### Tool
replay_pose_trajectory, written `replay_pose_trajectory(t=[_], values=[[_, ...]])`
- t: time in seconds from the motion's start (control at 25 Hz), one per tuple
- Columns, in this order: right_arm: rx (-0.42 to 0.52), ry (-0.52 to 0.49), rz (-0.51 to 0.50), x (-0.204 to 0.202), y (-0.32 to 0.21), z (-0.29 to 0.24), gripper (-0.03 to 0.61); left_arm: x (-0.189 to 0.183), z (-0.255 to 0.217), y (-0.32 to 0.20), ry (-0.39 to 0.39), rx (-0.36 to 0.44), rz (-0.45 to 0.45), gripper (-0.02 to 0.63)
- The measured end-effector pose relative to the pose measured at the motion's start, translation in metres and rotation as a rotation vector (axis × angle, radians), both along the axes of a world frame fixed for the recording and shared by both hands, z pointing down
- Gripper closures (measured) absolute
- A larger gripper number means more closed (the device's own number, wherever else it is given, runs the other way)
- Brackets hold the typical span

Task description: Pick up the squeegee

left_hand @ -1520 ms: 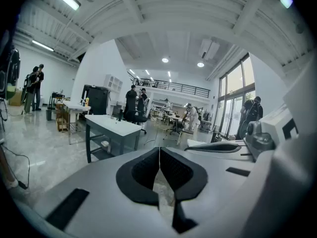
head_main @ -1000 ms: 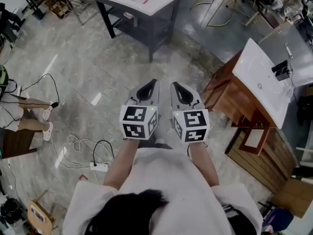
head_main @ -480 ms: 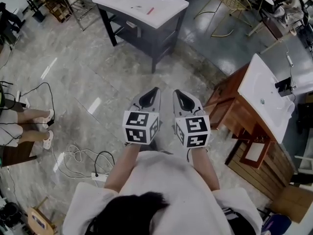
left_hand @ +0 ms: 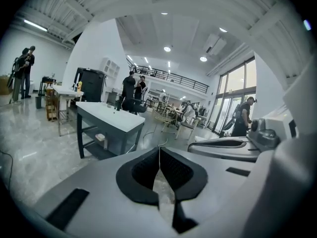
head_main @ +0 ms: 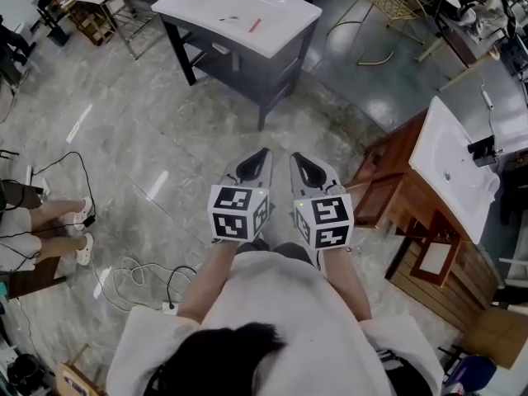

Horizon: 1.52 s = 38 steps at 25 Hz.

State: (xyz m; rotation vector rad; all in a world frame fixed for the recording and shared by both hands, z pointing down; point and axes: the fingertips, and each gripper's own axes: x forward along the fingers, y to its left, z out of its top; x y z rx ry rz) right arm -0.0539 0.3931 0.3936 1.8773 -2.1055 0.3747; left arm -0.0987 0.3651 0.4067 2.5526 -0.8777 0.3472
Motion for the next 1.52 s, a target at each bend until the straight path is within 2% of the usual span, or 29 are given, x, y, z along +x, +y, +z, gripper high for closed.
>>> replay_pose_trajectory(t=[0.16,0.52,0.72,1.0,1.2,1.52], values=[[-0.003,-0.009,0.007,-0.001,-0.007,0.002,0.552,0.001,0.001,-0.004,0.000,-0.003,0.017,0.584],[0.050,-0.032,0.033,-0.002,-0.012,-0.012,0.552,0.000,-0.010,-0.003,-0.012,0.037,0.049,0.584],[0.044,-0.008,0.027,-0.004,-0.010,-0.008,0.552,-0.003,-0.013,0.001,0.006,0.027,0.057,0.584],[0.081,-0.008,-0.015,-0.001,-0.022,-0.014,0.551,-0.002,-0.011,-0.008,0.003,0.040,-0.005,0.584],[0.084,-0.029,-0.031,0.012,-0.039,-0.013,0.551,0.010,-0.015,-0.018,0.074,0.032,-0.003,0.584],[0.059,-0.047,-0.055,0.031,-0.081,0.000,0.551,0.022,0.002,-0.062,0.019,-0.003,-0.077,0.584]])
